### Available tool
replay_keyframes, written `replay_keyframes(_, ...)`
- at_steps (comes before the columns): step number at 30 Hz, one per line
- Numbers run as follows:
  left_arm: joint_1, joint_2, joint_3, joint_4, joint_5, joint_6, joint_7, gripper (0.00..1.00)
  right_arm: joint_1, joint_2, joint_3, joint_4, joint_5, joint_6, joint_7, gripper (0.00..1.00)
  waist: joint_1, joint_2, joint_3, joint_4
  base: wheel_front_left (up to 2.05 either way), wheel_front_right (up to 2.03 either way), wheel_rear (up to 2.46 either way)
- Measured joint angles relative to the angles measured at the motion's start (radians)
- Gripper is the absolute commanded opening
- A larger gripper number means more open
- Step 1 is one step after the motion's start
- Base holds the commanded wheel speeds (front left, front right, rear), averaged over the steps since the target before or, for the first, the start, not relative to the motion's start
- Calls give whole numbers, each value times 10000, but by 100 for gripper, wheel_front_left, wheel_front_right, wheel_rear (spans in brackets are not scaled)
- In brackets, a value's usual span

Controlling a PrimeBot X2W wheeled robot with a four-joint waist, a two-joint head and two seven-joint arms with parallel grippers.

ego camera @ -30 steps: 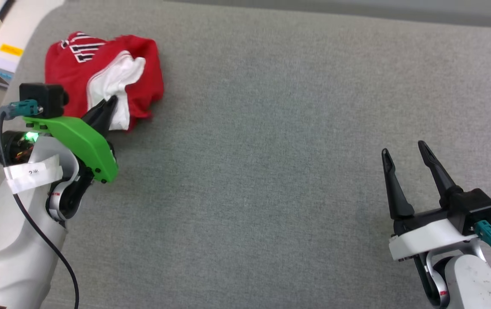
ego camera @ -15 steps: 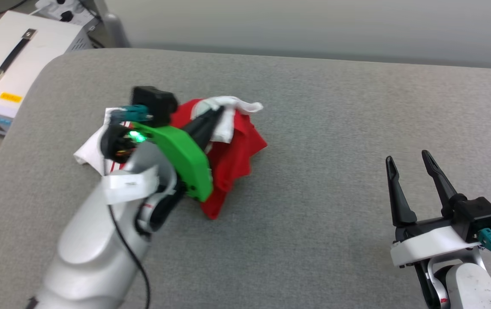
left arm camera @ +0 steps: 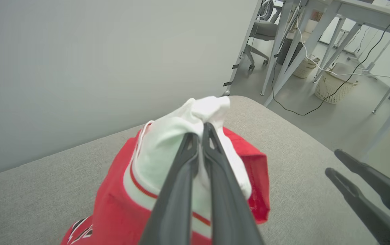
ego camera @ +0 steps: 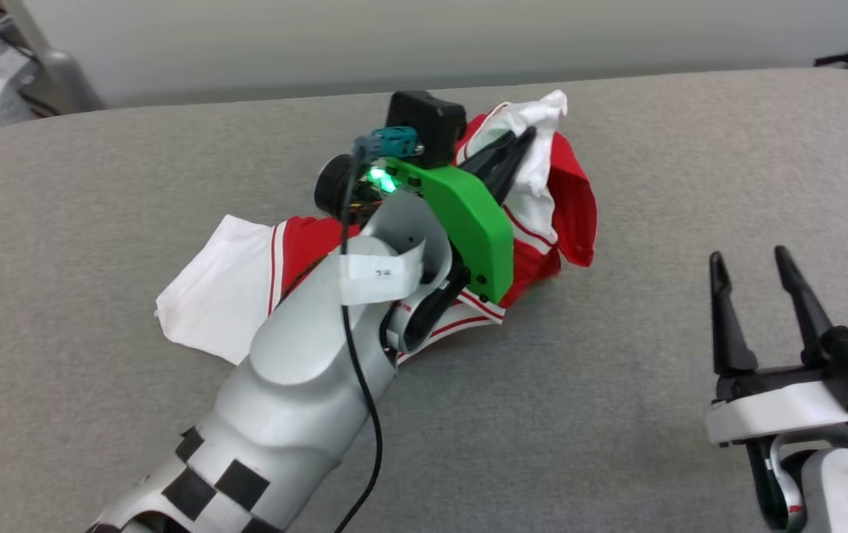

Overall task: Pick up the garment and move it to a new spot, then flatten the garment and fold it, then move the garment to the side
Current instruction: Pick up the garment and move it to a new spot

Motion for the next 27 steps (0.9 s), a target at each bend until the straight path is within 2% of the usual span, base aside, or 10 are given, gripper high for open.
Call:
replay_keyframes(3,-253,-13,-748,336,-199,-4,-63,0,-27,2,-337,-119,161,0,0,100,0,0,120,-347,0,0,0)
replay_keyframes(12,-241,-59,-4027,652,-1304,-2,-48,0,-150,6,-953,-228,272,0,0,100,0,0,594,-984,0,0,0)
replay_keyframes(13,-230,-61,-4286,717,-1308,-2,-52,97,-172,6,-970,-228,272,0,0,100,0,0,630,-1005,0,0,0)
replay_keyframes(14,-216,-61,-4610,796,-1308,-2,-59,100,-203,4,-982,-226,276,0,0,100,0,0,668,-1023,0,0,0)
replay_keyframes(19,-163,-65,-5352,980,-1730,0,-378,100,-243,6,-894,-203,286,0,0,100,0,0,696,-953,0,0,0)
replay_keyframes(27,-389,-71,-5079,1555,-2203,313,-1885,100,-217,15,-635,-73,167,0,0,100,0,0,393,-521,0,0,0)
